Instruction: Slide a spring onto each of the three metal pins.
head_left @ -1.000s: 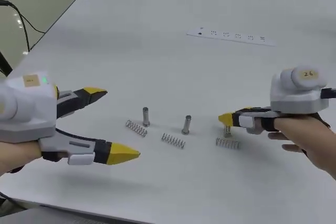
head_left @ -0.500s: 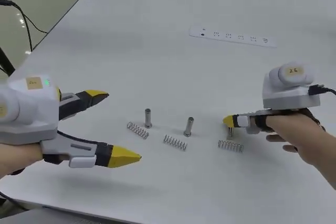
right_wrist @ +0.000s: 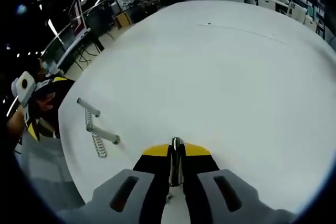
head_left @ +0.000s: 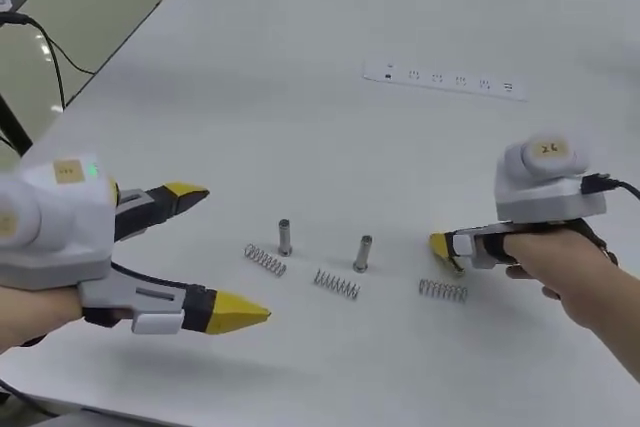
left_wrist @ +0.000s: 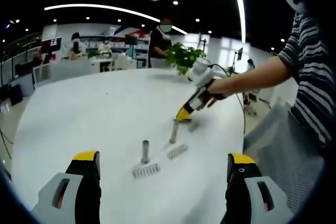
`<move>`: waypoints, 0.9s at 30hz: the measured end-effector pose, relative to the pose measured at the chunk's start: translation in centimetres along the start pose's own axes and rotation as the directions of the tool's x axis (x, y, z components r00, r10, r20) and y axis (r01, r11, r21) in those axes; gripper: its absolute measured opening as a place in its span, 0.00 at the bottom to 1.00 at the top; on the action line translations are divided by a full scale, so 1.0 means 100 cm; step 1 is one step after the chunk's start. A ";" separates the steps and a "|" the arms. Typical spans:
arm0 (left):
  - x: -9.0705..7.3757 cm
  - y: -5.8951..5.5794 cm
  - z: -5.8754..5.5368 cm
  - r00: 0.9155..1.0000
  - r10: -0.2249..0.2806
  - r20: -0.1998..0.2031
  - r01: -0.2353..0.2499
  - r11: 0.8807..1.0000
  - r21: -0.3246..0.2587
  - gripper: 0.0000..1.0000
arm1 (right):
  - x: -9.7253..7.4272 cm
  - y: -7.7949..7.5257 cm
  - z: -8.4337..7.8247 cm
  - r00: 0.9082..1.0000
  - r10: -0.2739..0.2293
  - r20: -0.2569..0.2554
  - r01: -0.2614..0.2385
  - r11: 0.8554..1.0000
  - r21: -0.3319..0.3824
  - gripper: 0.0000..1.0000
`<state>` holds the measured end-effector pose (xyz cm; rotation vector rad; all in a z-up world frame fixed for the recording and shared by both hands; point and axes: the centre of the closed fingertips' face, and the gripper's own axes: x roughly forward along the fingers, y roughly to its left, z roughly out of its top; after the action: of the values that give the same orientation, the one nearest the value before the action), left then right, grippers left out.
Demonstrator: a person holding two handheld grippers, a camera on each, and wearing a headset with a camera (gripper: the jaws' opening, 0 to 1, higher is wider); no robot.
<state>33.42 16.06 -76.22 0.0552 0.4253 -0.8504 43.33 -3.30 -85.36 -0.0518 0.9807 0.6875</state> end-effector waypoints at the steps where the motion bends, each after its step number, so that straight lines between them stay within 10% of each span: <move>1: 0.000 0.000 0.000 1.000 0.000 0.000 0.000 1.000 0.000 0.98 | -0.002 0.000 0.001 1.000 0.003 0.010 -0.003 1.000 0.002 0.05; 27: 0.001 -0.002 0.001 1.000 -0.001 0.000 0.001 1.000 0.002 0.98 | -0.027 0.015 0.019 0.979 0.022 0.201 0.002 0.993 -0.121 0.05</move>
<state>33.38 15.83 -76.12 0.0570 0.4241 -0.8516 42.98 -2.84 -81.77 -0.0815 0.7440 0.7459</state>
